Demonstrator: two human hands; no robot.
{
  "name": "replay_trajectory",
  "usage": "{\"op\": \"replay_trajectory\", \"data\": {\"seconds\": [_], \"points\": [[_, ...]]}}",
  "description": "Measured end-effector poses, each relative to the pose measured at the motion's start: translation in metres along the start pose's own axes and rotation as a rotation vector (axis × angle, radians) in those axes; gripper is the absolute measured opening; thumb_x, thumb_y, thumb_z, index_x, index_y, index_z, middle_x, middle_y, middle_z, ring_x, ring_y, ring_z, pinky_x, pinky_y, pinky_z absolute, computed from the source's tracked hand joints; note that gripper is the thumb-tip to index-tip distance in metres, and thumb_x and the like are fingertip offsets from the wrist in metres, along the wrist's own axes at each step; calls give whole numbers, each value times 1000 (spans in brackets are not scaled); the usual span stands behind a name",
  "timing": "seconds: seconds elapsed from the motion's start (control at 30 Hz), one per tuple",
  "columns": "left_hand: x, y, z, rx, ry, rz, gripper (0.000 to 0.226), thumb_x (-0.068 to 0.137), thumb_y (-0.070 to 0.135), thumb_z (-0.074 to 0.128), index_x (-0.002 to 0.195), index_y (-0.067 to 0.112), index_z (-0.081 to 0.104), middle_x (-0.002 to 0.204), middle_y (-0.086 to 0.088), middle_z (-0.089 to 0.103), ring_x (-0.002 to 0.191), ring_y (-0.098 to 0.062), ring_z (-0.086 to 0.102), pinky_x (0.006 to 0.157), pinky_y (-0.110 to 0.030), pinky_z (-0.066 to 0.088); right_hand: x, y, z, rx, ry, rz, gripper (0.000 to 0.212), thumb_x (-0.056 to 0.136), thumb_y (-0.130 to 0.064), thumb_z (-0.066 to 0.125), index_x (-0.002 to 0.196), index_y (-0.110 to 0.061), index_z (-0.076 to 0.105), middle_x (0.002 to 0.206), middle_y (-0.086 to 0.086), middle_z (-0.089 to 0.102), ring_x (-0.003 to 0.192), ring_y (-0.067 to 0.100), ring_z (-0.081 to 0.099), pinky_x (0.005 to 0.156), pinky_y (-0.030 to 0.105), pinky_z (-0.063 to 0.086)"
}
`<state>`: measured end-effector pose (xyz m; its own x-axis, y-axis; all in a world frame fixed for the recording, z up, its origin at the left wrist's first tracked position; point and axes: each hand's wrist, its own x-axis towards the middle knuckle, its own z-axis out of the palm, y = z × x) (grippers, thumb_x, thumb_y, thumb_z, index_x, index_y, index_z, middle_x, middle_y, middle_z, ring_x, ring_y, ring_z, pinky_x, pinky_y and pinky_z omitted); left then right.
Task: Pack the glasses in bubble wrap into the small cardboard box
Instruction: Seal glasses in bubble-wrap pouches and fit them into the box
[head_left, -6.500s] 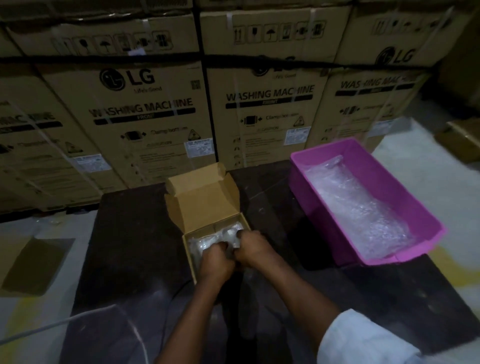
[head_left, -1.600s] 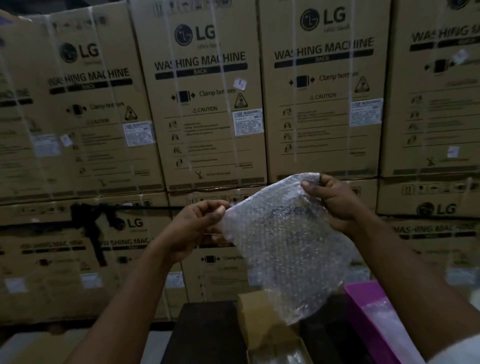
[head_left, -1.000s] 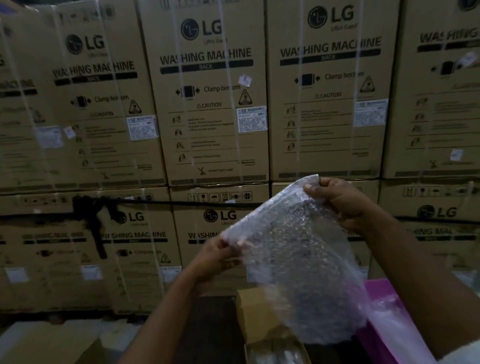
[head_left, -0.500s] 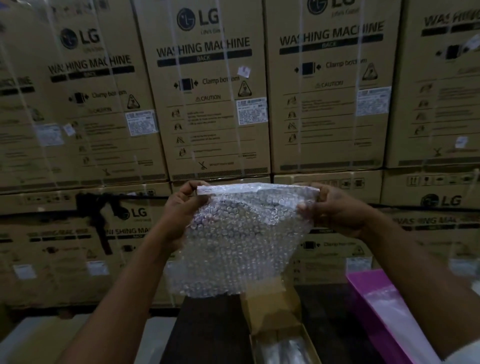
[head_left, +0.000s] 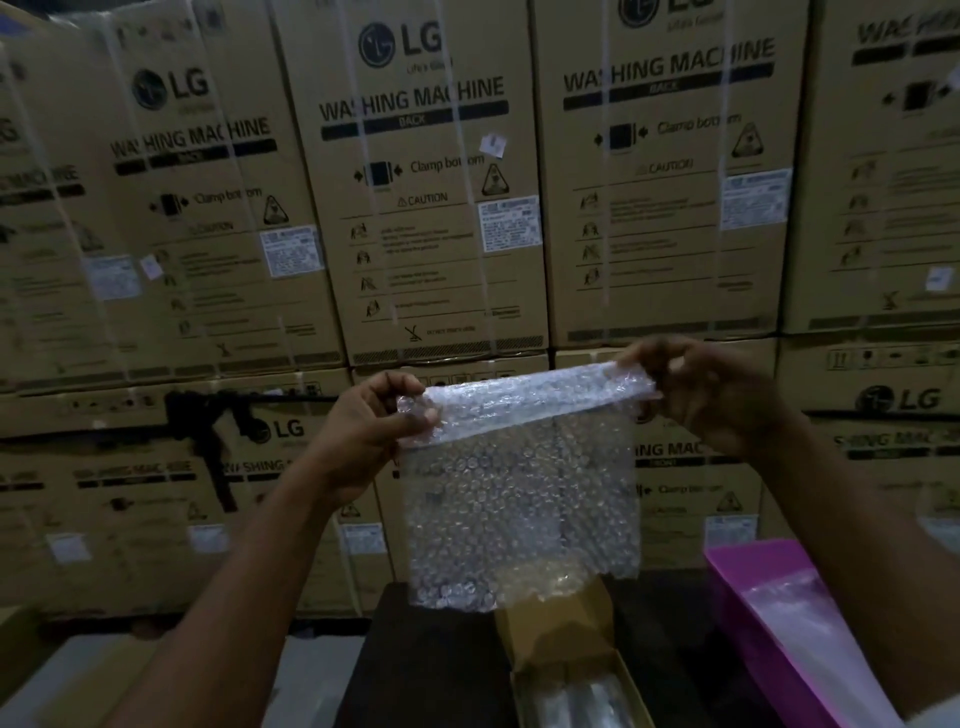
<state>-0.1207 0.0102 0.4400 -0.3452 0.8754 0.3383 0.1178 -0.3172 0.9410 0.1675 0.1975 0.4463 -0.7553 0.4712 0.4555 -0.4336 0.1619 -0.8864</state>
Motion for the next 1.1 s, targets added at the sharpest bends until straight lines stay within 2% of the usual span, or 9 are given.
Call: {"op": "replay_trajectory", "data": {"seconds": [0.1, 0.2, 0.33, 0.4, 0.57, 0.7, 0.8, 0.97, 1.1], "points": [[-1, 2, 5, -91, 16, 31, 36, 69, -5, 68, 98, 14, 58, 92, -9, 67, 82, -20, 67, 68, -32, 59, 1, 8, 2, 75, -58, 110, 84, 59, -56, 80, 133, -31, 47, 144, 19, 41, 121, 46, 51, 96, 62, 43], [-1, 4, 11, -67, -5, 31, 42, 69, -4, 68, 106, 14, 59, 98, -9, 67, 86, -21, 67, 71, -33, 59, 1, 18, 11, -45, -20, 242, 115, 42, -56, 89, 142, -40, 34, 146, 17, 37, 110, 37, 62, 82, 49, 56], [-2, 5, 13, 57, 36, 66, 42, 77, -8, 67, 113, 12, 59, 101, -11, 69, 89, -22, 69, 71, -33, 59, -4, 20, 10, 27, -46, 268, 107, 50, -60, 84, 142, -30, 39, 124, 16, 62, 113, 37, 61, 94, 55, 49], [-3, 6, 13, 82, 52, 72, 41, 79, -10, 66, 114, 11, 59, 102, -13, 69, 89, -22, 69, 70, -32, 59, -4, 18, 9, 45, -54, 266, 112, 50, -66, 81, 145, -39, 28, 133, 15, 57, 119, 36, 57, 96, 57, 47], [-6, 11, 23, 223, -28, 106, 40, 81, -7, 67, 113, 15, 60, 101, -7, 70, 91, -16, 70, 75, -30, 59, 3, 13, 22, -424, -76, 334, 116, 57, -46, 86, 146, -47, 13, 124, 1, 63, 113, 18, 62, 95, 43, 48], [-6, 17, 26, 294, -85, 132, 40, 81, -4, 68, 114, 17, 60, 99, 1, 72, 93, -16, 70, 73, -26, 57, 5, 16, 35, -734, -174, 475, 48, 79, -19, 73, 124, -17, 57, 108, 3, 67, 98, 15, 66, 95, 40, 51], [-7, 19, 21, 307, -73, 118, 42, 82, -6, 66, 117, 16, 60, 98, 4, 73, 94, -13, 70, 75, -23, 57, -1, 24, 27, -585, -97, 427, 19, 86, -13, 63, 105, -10, 63, 106, 8, 64, 96, 20, 64, 87, 37, 52], [-3, 14, 13, 277, 15, 54, 37, 83, -4, 66, 115, 15, 64, 100, -4, 74, 94, -17, 71, 75, -26, 58, -7, 40, 24, -166, 149, 369, 36, 94, -17, 53, 129, -15, 48, 113, 12, 58, 87, 23, 63, 67, 33, 53], [2, 7, 13, 230, 83, 5, 27, 83, 0, 67, 109, 10, 67, 98, -9, 75, 92, -22, 72, 75, -30, 59, -6, 56, 25, 18, 69, 407, 109, 56, -38, 88, 143, -46, 23, 138, 14, 39, 109, 37, 59, 71, 41, 57]]}}
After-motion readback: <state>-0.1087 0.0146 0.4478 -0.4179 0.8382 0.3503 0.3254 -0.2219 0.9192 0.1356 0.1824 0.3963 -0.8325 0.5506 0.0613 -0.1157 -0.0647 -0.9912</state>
